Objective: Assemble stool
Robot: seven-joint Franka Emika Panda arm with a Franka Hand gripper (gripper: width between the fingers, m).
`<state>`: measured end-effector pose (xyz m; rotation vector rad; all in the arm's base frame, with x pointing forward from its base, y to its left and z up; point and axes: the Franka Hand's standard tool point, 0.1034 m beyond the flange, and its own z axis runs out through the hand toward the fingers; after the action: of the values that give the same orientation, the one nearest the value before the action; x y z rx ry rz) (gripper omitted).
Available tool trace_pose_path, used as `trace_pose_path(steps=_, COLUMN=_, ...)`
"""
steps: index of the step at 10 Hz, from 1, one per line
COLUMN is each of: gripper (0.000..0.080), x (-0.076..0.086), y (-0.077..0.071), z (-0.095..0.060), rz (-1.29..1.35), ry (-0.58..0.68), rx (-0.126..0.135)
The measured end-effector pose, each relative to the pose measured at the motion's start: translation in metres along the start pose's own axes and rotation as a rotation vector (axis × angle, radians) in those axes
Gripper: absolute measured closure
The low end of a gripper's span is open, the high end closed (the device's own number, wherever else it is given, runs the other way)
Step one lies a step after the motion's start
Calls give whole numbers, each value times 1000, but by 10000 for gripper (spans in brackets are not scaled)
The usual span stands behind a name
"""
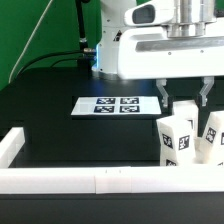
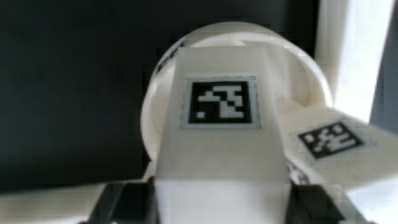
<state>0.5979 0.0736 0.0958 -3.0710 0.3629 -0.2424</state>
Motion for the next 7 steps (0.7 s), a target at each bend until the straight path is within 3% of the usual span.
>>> trace_pose_path(steps=3, gripper=469, x=-2, y=7, z=0, rz=427, ry=-41, rx=5)
trace_pose_path(steps=7, gripper=469, x=-9, y=-3, z=0, rz=845, ry=-83, rx=28)
